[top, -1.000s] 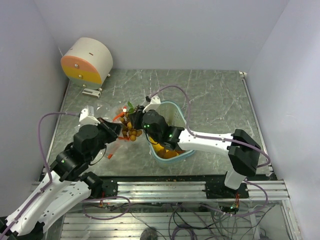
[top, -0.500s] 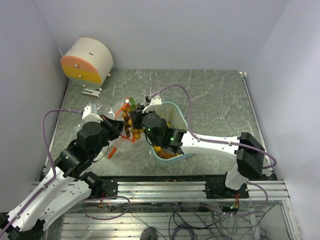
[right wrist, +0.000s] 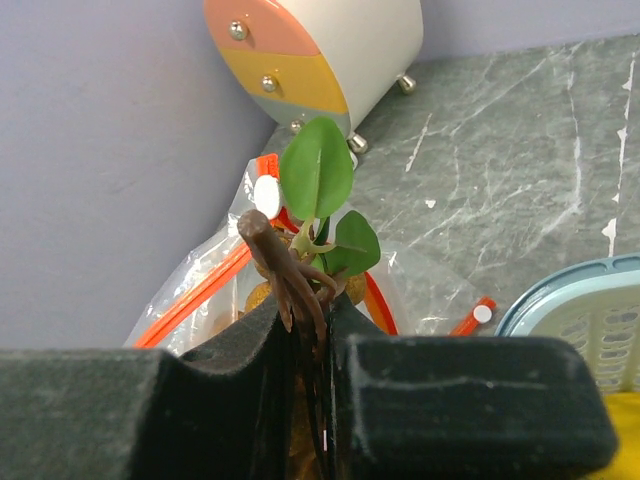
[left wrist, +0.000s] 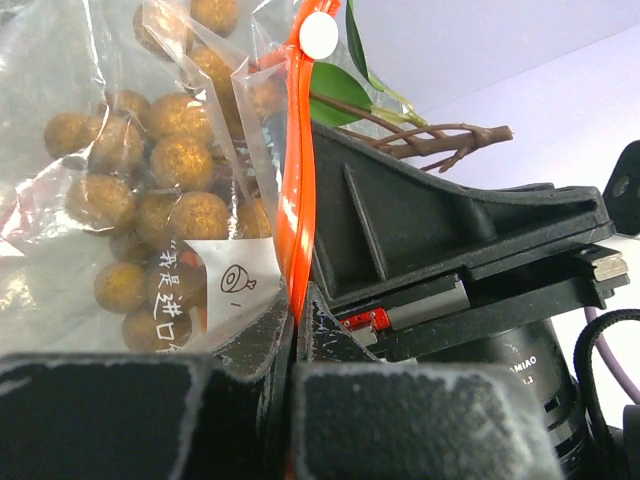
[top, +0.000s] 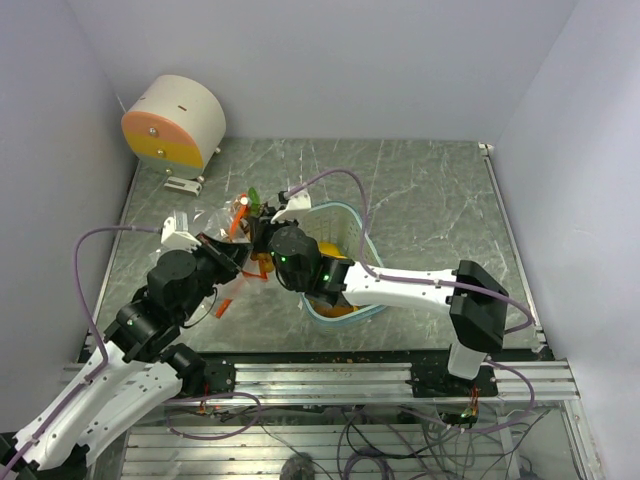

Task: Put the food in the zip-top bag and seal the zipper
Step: Place the fake fruit in the zipper food storage bag.

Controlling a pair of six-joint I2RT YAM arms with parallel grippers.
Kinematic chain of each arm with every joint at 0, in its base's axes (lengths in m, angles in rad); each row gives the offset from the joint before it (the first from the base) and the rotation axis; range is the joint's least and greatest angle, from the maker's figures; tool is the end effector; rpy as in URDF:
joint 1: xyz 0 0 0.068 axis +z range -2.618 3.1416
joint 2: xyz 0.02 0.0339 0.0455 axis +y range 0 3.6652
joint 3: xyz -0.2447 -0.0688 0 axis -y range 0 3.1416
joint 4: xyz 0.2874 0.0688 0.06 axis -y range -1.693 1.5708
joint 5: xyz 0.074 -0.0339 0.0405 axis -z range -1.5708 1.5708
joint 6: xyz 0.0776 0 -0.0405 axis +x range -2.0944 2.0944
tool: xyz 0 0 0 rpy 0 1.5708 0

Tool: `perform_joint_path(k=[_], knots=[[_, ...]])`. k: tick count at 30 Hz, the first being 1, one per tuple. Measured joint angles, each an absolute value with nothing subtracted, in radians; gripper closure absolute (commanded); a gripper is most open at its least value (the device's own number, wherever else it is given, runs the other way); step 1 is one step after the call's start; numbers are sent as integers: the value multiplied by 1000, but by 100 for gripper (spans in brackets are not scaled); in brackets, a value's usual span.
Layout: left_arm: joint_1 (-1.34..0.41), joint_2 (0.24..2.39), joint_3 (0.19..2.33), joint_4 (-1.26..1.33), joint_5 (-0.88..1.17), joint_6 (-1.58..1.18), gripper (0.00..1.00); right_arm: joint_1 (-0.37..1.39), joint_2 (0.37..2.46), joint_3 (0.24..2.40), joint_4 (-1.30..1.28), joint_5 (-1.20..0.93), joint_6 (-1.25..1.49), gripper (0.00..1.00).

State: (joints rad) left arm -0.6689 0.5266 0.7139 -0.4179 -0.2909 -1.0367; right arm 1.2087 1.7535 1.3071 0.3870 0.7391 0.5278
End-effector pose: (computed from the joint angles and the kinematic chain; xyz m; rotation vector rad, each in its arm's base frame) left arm 0.1896 -0.1215 0.3150 -0.5595 1.8121 -0.9427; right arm 0.2192 0.4310 0.2764 0.0159 1.6653 0.7335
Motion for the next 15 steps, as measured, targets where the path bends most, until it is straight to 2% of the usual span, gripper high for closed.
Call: perform_joint_path(k=[2,7,10,15], knots=[[-669,518,707,-419,-291,-1047,93,1211,1761,1307,399,741,527,85],[-669,489,708,-431,-300,-1052,93,1212,1741,1279,431,709,544,48],[-669,479,708,-436,-313,-1054,93,1211,1678,1206,441,648,551,39],[-669,448,680,-428,-330,-1072,93,1210,1583,1189,435,548,549,38]])
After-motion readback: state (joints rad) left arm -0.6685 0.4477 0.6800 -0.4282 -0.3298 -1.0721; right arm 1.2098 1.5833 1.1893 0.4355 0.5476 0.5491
